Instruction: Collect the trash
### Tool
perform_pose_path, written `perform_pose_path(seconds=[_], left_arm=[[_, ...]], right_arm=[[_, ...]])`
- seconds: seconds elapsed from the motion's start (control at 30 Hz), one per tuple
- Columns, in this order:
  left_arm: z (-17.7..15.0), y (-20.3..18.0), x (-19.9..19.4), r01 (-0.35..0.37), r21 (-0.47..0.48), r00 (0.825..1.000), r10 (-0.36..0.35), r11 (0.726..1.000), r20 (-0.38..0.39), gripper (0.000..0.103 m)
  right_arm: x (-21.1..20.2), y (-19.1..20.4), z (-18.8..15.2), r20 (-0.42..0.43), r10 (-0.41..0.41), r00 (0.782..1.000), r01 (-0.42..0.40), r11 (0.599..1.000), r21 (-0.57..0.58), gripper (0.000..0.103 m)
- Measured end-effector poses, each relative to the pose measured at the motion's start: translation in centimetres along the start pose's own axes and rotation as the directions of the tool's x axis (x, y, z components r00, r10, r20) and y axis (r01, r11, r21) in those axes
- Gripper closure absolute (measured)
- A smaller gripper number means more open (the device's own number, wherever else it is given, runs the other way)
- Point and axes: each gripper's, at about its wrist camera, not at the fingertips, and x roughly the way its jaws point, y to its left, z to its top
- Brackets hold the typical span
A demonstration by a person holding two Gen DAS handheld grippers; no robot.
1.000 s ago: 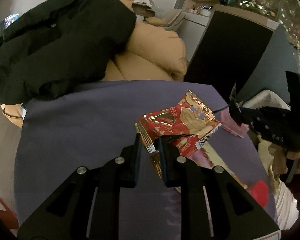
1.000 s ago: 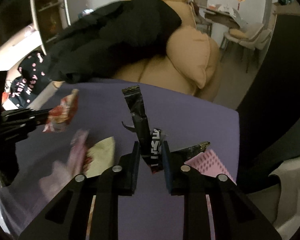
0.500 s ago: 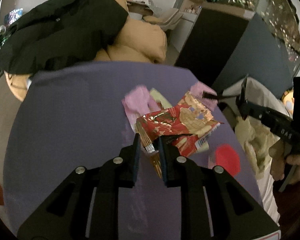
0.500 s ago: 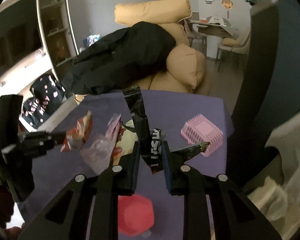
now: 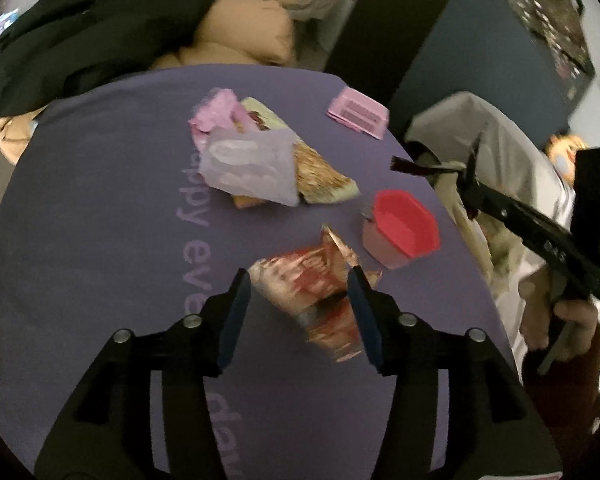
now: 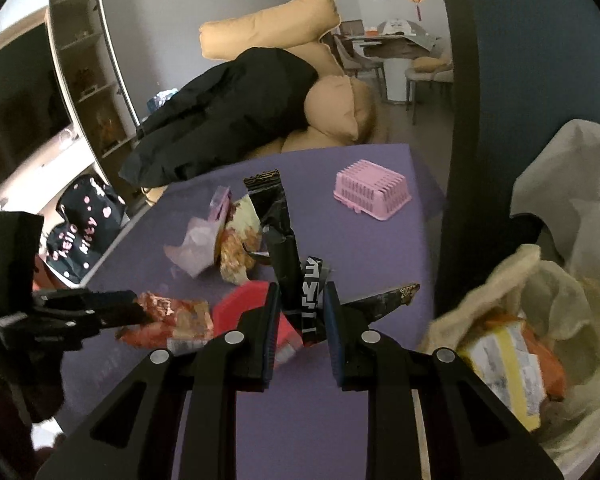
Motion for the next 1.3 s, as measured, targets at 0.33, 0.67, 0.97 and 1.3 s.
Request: perform_pose_path(seconds=[0.33, 0.67, 0.97, 1.3], left_arm=[[-0.7, -0.7, 1.0, -0.014, 0.118, 1.000, 0.016, 0.993, -0.018, 0.047], [2.0, 0.5, 4.0, 0.050, 0.211, 0.995, -0.030, 0.976, -0.100, 0.047], [-1.8, -1.9, 3.2, 0.060, 0.217, 0.992, -0.033, 0.974, -0.126, 0.075], [0.6, -5.3, -0.7, -0.005, 0.247, 1.000, 0.001, 0.969, 0.015, 0.090]], right_arm=[[-1.0, -1.2, -0.6, 0.001, 0.007, 1.000, -0.007, 1.000, 0.021, 0.081], [-1.6, -1.6, -1.0, -0.004, -0.008, 1.000, 0.008, 1.000, 0.024, 0.081], [-2.1, -2.1, -1.1, 0.009, -0.012, 1.000, 0.012, 0.999, 0.035, 0.081], [-6.1, -2.1, -0.1, 0.112, -0.019, 0.994, 0.021, 1.000, -0.014, 0.081]])
